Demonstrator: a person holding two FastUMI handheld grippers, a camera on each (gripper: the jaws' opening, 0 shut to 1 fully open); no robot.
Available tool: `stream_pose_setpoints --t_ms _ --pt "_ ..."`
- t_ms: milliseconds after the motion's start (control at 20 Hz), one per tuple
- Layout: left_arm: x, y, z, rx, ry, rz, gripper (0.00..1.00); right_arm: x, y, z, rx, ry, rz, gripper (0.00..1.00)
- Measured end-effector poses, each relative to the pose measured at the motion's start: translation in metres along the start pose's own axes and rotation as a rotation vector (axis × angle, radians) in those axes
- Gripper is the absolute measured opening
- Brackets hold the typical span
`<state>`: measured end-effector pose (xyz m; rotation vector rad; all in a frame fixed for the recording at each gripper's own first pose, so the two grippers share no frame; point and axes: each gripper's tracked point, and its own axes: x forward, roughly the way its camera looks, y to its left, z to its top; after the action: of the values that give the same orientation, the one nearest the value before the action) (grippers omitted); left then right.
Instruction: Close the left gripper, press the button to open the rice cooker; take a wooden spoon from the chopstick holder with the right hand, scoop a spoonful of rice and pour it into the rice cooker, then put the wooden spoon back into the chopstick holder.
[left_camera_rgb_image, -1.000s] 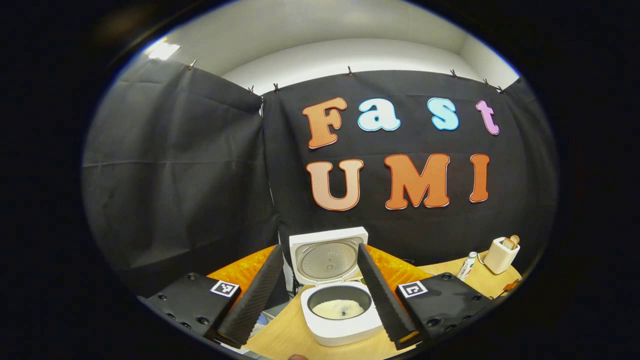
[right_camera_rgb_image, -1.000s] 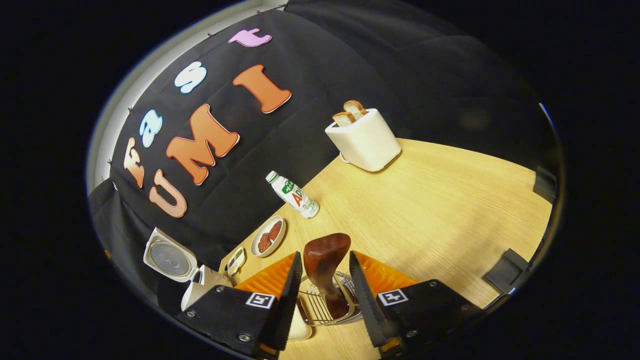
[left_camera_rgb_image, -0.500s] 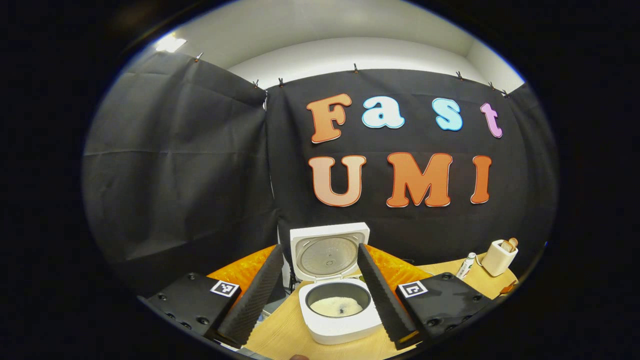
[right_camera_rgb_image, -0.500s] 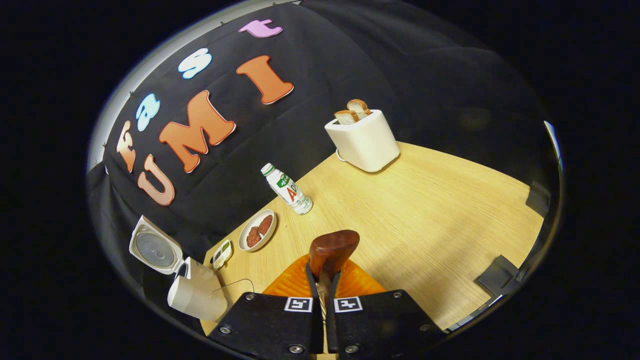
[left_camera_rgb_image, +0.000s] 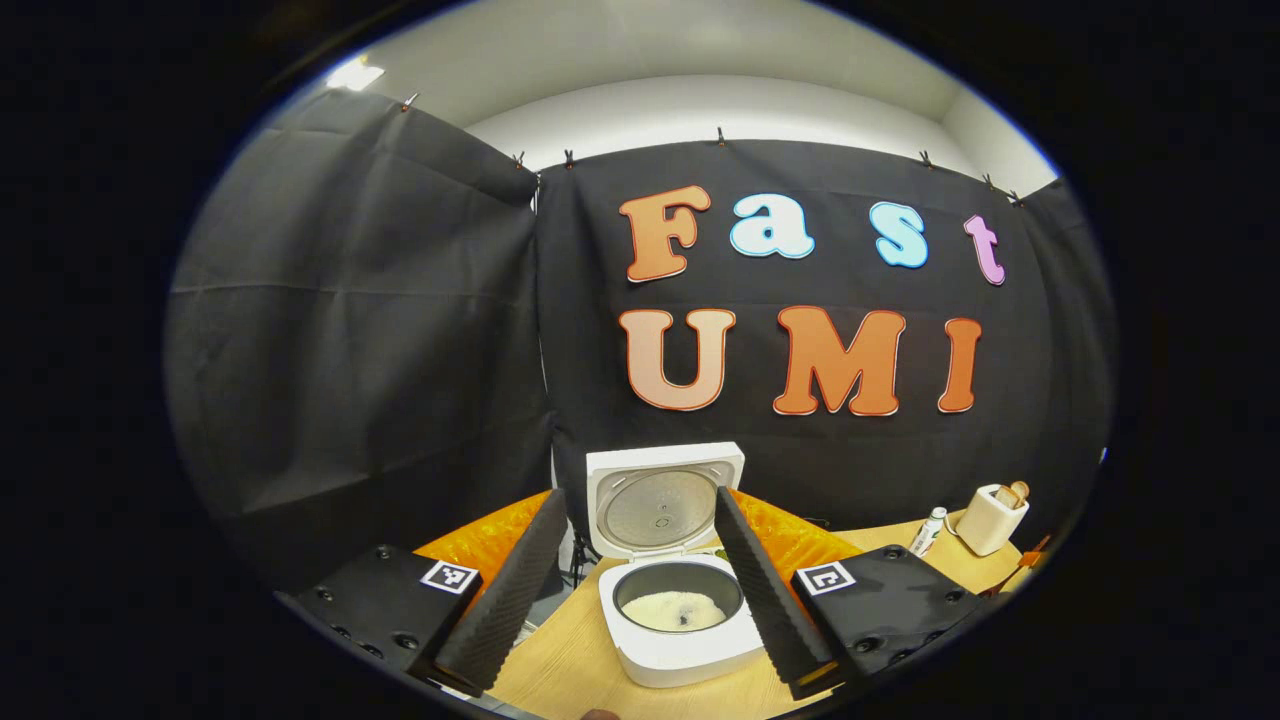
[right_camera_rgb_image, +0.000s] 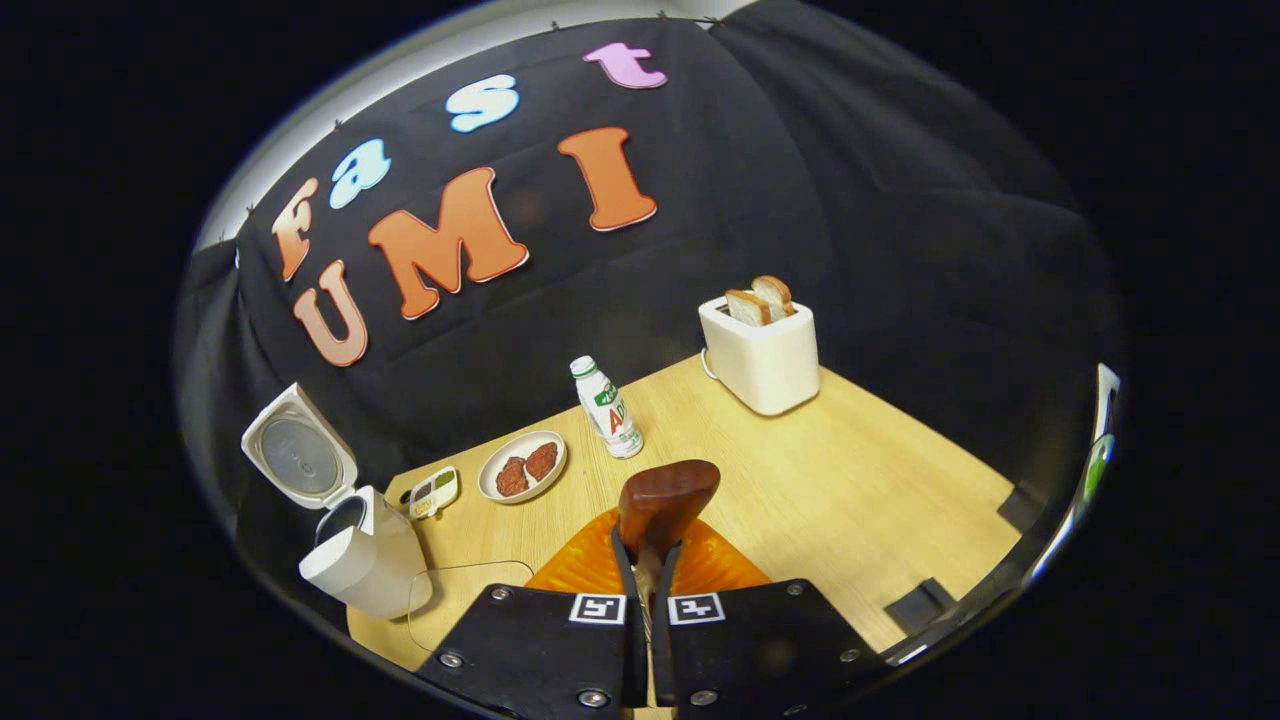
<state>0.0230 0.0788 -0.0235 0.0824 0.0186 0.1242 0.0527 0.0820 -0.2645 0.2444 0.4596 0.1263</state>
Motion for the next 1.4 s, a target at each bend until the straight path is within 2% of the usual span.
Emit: stream_pose_setpoints --t_ms 300,600,900,1150,1400 --pt "0.006 0.016 -0.003 -0.026 0.005 -0.025 1.0 -0.023 0.06 0.028 -0.102 -0.068 0.08 0.01" --pt "0.012 0.035 -0.003 -0.009 -0.002 -0.029 1.0 -0.029 0.121 0.022 -0.22 -0.093 0.148 0.01" --pt "0.022 0.048 -0.011 -0.004 0.016 -0.044 1.0 -0.013 0.164 -0.015 -0.274 -0.063 0.182 0.01" --pt "0.028 0.06 -0.01 0.018 0.012 -0.043 1.0 0.012 0.167 -0.062 -0.354 -0.021 0.154 0.01" --pt "0.033 0.068 -0.015 0.033 0.024 -0.037 1.0 0.025 0.172 -0.094 -0.497 -0.054 0.148 0.01"
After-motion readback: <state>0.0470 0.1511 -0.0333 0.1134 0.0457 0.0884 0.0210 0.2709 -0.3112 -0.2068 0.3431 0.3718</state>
